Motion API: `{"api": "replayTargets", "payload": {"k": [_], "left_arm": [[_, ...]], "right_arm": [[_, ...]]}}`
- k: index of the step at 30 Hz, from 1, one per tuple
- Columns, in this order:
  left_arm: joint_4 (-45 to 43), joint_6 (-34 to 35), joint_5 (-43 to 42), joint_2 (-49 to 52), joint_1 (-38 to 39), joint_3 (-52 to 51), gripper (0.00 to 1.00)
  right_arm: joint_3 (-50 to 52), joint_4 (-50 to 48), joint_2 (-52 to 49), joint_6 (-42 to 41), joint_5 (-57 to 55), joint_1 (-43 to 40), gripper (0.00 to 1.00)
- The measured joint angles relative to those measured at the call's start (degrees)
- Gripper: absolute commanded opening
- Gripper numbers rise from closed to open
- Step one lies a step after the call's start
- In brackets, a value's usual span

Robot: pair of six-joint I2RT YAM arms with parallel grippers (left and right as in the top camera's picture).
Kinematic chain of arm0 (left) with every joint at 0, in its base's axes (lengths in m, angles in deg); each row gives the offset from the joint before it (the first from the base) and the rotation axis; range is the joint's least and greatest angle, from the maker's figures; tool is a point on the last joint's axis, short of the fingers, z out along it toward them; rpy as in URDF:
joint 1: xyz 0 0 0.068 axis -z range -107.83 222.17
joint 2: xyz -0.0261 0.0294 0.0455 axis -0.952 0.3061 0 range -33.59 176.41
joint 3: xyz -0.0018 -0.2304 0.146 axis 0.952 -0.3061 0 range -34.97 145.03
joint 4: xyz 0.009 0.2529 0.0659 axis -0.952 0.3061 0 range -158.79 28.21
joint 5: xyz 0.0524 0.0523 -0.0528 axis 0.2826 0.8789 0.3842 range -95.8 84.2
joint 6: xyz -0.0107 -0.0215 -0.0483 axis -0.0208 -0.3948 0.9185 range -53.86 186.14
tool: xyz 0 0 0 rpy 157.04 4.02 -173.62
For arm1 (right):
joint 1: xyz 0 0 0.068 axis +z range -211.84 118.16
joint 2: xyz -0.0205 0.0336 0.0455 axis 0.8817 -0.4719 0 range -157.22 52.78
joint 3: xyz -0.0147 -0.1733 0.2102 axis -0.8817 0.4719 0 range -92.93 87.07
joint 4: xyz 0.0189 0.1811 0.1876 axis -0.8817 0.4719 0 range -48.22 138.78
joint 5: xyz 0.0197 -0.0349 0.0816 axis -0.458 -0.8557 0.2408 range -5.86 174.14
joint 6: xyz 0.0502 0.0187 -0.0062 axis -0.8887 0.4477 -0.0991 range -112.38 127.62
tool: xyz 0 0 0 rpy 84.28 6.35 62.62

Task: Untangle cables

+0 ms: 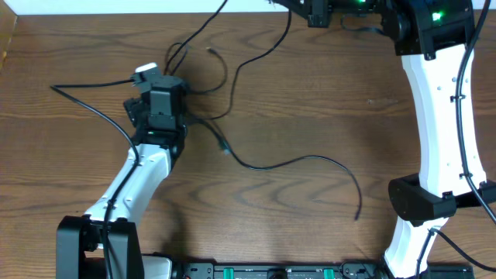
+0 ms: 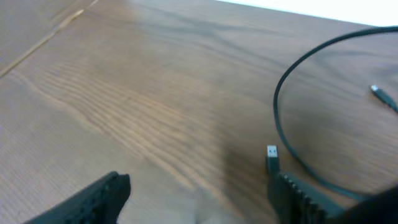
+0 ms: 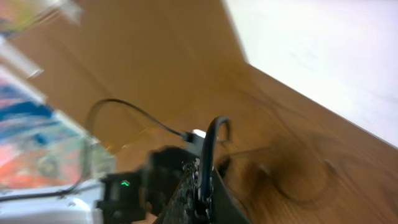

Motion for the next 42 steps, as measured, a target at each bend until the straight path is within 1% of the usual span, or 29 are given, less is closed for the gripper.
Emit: {"api": "replayTargets", "payload": {"k": [3,8,13,15,18,22,25,27,29,30,32,33,34,35,40,42], "left_arm": [[2.54,-0.52,0.2,-0.22,-1.77,0.0,0.61],[3.8,-0.63,-1.68,-1.03,-2.01,0.0,0.62],[3.8,-0.66,-5.95,-1.14,-1.97,0.0,0.61],[3.82,-0.63,-9.86,-1.14,-1.97,0.0,0.61],[3.82,-1.03,-20.15,-1.16,-2.03,0.0,0.61],[4.46,-5.07,-37.29,-1.18,-2.01,0.0,0.61],[6.58,-8.0,-45.0,-1.18,-1.9,0.0,0.61],[7.65,-9.11,-46.9,-1.18,-1.88,0.02,0.6],[8.96,-9.84,-47.63,-1.18,-1.81,0.0,0.49],[9.33,-10.23,-47.8,-1.18,-1.79,0.02,0.41],[9.81,-10.91,-48.04,-1.2,-1.77,0.02,0.34],[9.99,-10.99,-48.17,-1.18,-1.75,0.02,0.32],[10.23,-10.95,-48.33,-1.2,-1.75,0.02,0.32],[10.4,-10.97,-48.63,-1.18,-1.75,0.0,0.31],[11.19,-10.91,-51.52,-1.18,-2.08,0.0,0.32],[11.45,-10.91,-52.68,-1.18,-2.14,0.02,0.32]], "right_arm": [[0.0,4.02,0.0,0.0,-8.85,-1.07,0.01],[0.0,8.35,0.0,0.09,-29.42,-3.58,0.01],[0.0,9.03,0.0,0.66,-40.24,-7.52,0.01],[0.0,9.33,0.0,0.74,-42.36,-10.03,0.01],[0.0,10.23,0.0,0.74,-44.44,-14.21,0.01],[0.0,10.47,0.0,0.74,-45.79,-19.39,0.01],[0.0,10.73,0.0,0.74,-46.12,-22.38,0.01],[0.0,11.34,0.0,0.76,-46.16,-24.48,0.01],[0.0,12.41,0.0,0.74,-46.16,-25.99,0.01],[0.0,13.03,0.0,0.74,-46.12,-26.82,0.01],[0.0,13.99,0.0,0.76,-46.12,-28.33,0.02],[0.0,14.58,0.0,0.76,-46.14,-29.05,0.05],[0.0,15.02,0.0,0.76,-46.16,-29.55,0.1],[0.0,15.43,0.0,0.92,-46.25,-30.01,0.13],[0.2,15.04,0.0,1.38,-48.09,-31.3,0.19],[0.92,14.51,0.0,1.46,-49.31,-31.63,0.2]]}}
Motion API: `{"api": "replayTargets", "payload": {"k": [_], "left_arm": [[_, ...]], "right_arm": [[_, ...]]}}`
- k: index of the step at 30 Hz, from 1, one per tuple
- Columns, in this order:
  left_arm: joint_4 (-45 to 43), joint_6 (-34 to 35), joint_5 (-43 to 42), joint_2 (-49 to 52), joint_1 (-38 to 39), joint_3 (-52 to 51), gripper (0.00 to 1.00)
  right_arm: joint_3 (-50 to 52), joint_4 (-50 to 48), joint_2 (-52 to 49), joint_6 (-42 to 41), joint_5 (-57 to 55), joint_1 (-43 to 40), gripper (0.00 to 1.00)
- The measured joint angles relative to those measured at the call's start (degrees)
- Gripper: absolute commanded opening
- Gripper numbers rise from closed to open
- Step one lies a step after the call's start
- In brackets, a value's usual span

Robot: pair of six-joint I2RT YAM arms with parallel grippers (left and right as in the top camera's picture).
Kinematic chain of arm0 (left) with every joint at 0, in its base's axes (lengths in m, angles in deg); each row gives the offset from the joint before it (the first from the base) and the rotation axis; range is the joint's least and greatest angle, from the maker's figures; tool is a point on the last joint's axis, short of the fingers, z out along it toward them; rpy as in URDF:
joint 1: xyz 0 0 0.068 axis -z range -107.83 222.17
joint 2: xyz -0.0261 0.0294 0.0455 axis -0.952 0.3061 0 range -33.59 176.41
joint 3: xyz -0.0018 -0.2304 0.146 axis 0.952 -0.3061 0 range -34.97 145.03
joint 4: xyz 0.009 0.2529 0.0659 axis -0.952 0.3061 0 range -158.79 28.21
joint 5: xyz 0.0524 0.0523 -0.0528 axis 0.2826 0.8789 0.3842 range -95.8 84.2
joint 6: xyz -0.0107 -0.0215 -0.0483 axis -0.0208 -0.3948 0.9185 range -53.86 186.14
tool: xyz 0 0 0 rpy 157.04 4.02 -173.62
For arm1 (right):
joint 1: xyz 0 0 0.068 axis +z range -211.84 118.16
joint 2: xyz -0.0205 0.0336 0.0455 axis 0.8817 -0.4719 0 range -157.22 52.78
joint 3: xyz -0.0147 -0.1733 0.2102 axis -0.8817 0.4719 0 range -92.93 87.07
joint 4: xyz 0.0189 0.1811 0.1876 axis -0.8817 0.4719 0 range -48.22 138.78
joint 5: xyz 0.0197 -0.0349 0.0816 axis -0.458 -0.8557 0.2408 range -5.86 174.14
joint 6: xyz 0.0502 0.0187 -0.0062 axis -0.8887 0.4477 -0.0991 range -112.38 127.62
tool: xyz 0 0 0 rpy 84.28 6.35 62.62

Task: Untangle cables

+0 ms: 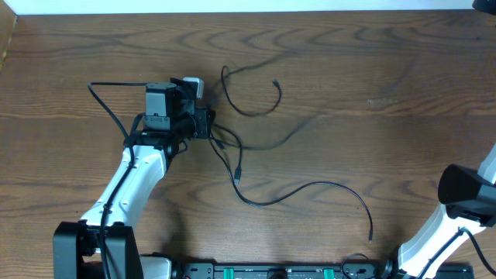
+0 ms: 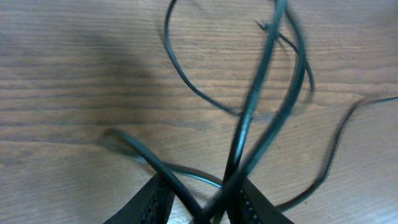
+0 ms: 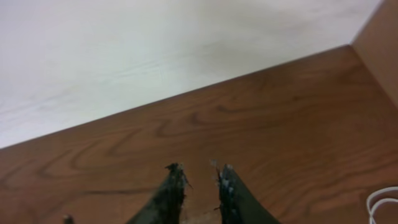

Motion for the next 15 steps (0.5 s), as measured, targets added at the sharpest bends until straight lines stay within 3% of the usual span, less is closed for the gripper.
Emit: {"api": "replayTargets", "payload": {"k": [5,9,12,15], "left_arm": [[1.57,-0.46,-1.31,0.0,0.0,-0.02,0.32],[1.64,-0.87,-2.16,0.0,0.0,-0.02,0.31],[1.64,-0.87,-3.56,0.0,0.0,0.0,0.31],[1.53,-0.87,-6.34,0.0,0.0,-0.02,0.31]], "right_arm": [[2.64,-0.35,0.0,0.02,-2.49,-0.52,0.2],[5.05,-0.24,0.0,0.33,-1.92,-0.96,0.31],[7.39,-0.24,0.0,2.56,1.62,-1.09,0.5],[9.77,-0.26,0.0,6.56,7.5,-0.87,0.77]]}}
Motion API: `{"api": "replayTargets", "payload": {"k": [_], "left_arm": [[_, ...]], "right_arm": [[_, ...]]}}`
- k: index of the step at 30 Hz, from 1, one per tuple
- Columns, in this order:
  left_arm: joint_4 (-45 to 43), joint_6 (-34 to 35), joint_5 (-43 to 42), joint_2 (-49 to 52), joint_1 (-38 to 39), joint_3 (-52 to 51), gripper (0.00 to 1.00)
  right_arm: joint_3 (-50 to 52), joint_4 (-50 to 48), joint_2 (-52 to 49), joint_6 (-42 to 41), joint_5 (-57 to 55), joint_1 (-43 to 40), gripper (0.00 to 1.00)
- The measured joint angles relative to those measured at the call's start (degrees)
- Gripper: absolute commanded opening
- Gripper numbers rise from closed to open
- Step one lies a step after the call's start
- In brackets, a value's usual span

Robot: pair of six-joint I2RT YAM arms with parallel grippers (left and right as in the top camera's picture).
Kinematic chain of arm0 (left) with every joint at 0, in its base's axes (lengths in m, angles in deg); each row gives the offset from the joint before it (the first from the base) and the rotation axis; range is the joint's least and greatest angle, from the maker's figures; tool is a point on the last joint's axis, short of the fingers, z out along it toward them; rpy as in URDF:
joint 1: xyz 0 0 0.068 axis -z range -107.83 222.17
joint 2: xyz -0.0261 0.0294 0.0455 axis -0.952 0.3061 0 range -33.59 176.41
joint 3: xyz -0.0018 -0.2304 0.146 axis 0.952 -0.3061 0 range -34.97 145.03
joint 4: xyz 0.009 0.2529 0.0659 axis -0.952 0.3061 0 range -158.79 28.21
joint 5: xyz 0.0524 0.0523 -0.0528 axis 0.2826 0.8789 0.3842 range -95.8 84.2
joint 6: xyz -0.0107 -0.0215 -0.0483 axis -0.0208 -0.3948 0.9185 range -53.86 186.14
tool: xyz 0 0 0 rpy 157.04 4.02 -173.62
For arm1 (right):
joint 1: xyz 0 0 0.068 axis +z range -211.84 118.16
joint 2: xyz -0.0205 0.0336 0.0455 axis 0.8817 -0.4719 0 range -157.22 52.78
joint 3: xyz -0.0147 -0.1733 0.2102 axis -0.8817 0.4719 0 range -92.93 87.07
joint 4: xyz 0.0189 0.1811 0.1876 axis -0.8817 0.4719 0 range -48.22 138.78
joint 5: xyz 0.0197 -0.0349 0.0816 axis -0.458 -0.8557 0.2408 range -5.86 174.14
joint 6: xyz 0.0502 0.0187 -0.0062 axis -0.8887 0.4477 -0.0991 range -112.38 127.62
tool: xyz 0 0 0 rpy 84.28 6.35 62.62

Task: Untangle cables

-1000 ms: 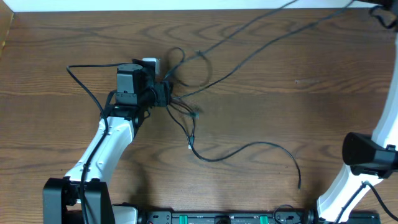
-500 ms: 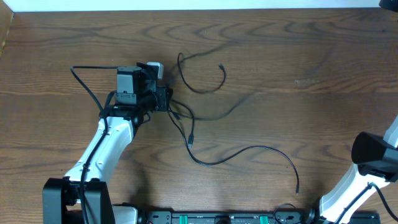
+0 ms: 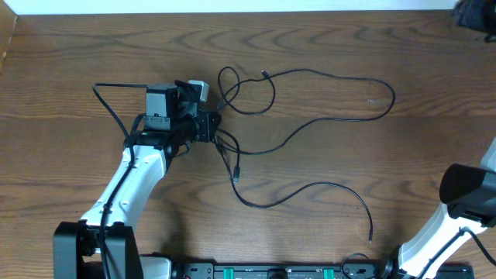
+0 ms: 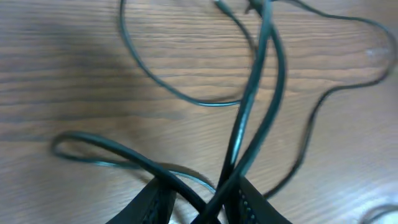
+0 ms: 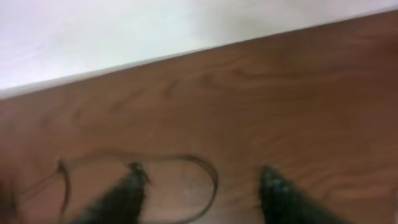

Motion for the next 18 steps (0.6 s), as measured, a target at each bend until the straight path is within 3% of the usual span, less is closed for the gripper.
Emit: {"api": "replayTargets", "payload": {"k": [3,10,18], "left_arm": [[-0.81,-0.13,-4.35,0.0,0.0,0.0,0.36],[-4.63,-0.09,-14.27,-0.44,0.0,0.0,0.36],[-3.58,0.0,-13.33,-4.57,0.0,0.0,0.36]], "right_arm": [[2.43,0.0,0.0,3.98,6.38,0.98,0.83],[7.87,-0.15,0.0,9.01,13.7,5.35,0.85],[11.91,-0.66,0.0,10.62,15.19,9.6,0.93]]}}
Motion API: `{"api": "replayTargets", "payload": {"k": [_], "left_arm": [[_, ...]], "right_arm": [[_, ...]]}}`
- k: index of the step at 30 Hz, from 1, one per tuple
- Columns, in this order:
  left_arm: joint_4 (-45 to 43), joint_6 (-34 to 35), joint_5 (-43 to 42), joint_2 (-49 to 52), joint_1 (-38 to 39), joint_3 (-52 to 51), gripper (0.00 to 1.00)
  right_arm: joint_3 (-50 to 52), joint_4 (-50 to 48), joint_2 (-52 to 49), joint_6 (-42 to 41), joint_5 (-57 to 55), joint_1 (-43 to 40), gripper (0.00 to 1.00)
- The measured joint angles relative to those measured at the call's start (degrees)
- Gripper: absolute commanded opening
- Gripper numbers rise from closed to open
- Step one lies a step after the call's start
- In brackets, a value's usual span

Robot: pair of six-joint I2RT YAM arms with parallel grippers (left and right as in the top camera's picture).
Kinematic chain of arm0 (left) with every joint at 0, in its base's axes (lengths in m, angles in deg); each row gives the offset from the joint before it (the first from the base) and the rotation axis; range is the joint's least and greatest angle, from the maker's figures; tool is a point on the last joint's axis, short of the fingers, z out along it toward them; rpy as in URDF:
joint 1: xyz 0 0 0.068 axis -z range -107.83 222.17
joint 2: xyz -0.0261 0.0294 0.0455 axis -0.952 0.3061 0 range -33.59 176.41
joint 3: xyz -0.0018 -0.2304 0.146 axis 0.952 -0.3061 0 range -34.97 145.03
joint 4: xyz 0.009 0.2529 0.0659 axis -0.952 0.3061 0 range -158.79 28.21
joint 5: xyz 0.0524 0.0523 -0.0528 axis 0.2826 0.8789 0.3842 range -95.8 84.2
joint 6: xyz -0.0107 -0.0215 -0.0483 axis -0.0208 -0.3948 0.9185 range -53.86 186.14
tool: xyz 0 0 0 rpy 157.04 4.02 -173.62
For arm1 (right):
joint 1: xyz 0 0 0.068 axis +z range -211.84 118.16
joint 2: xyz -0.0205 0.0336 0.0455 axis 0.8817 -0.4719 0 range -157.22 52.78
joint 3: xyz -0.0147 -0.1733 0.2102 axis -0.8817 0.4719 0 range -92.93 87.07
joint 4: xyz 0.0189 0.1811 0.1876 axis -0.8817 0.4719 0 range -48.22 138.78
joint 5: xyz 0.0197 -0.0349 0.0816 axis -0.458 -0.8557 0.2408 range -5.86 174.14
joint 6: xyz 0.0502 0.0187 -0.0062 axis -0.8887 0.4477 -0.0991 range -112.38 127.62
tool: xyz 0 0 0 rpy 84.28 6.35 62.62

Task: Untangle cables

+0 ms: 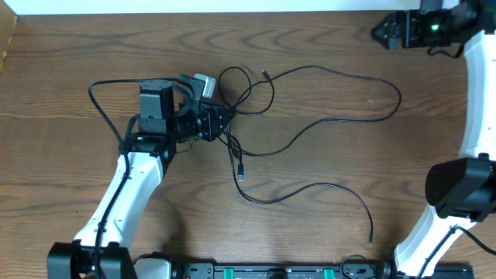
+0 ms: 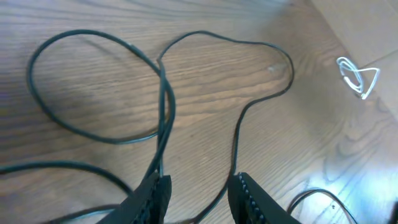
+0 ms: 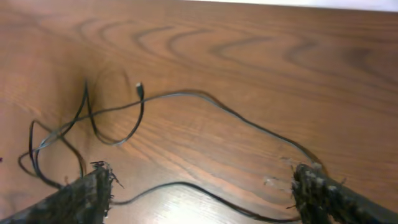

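Several thin black cables (image 1: pixel 325 116) lie crossed on the wooden table. They meet in a knot at my left gripper (image 1: pixel 221 122), which is shut on the strands. In the left wrist view the gripper (image 2: pixel 198 186) has one strand (image 2: pixel 163 118) running down beside its left finger and another (image 2: pixel 236 143) passing between the fingers. One long cable makes a wide loop to the right (image 3: pixel 249 124), ending in a small plug (image 1: pixel 264 74) (image 3: pixel 138 87). My right gripper (image 1: pixel 381 32) (image 3: pixel 204 174) hangs wide open at the far right corner, above the table, holding nothing.
A USB plug (image 1: pixel 240 175) and a loose cable end (image 1: pixel 370 240) lie toward the front. A coiled white cable (image 2: pixel 357 74) lies off the table's right side. The table's far edge (image 1: pixel 232 12) runs along the top.
My right gripper, out of the overhead view before, is now in view at the far right corner, wide open. My left gripper has tilted up and edged right, still holding the strands.
At first my left gripper stood open beside the tangle while my right was shut on a cable at the far edge. Then my left was shut on the crossed strands and my right was out of sight. Then the long cable lay in a wide loop to the right, where it still lies.
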Motion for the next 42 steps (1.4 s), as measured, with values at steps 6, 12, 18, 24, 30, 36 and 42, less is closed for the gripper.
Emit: {"api": "replayTargets", "payload": {"k": [6,12,18,24,30,36,42], "left_arm": [[5.18,-0.02,8.87,-0.24,0.02,0.0,0.36],[11.67,2.69,25.97,-0.24,0.0,0.0,0.36],[13.7,4.33,33.33,-0.24,-0.09,0.0,0.36],[13.99,6.86,38.27,-0.24,-1.38,0.0,0.43],[14.93,9.68,40.37,-0.24,-3.37,0.0,0.53],[15.89,10.6,40.98,-0.24,-3.43,0.0,0.55],[16.57,10.62,41.22,-0.24,-3.45,0.0,0.56]], "right_arm": [[5.22,-0.28,0.0,0.13,0.22,3.32,0.97],[11.93,-2.73,0.0,0.17,0.26,9.55,0.99],[18.93,-9.6,0.0,-1.55,1.16,16.79,0.99],[28.09,-19.87,0.0,-7.8,3.19,24.06,0.99],[32.74,-25.7,0.0,-9.86,6.43,30.56,0.98],[33.24,-29.0,0.0,-10.91,7.41,36.76,0.88],[33.29,-30.97,0.0,-13.7,4.57,41.33,0.72]]}}
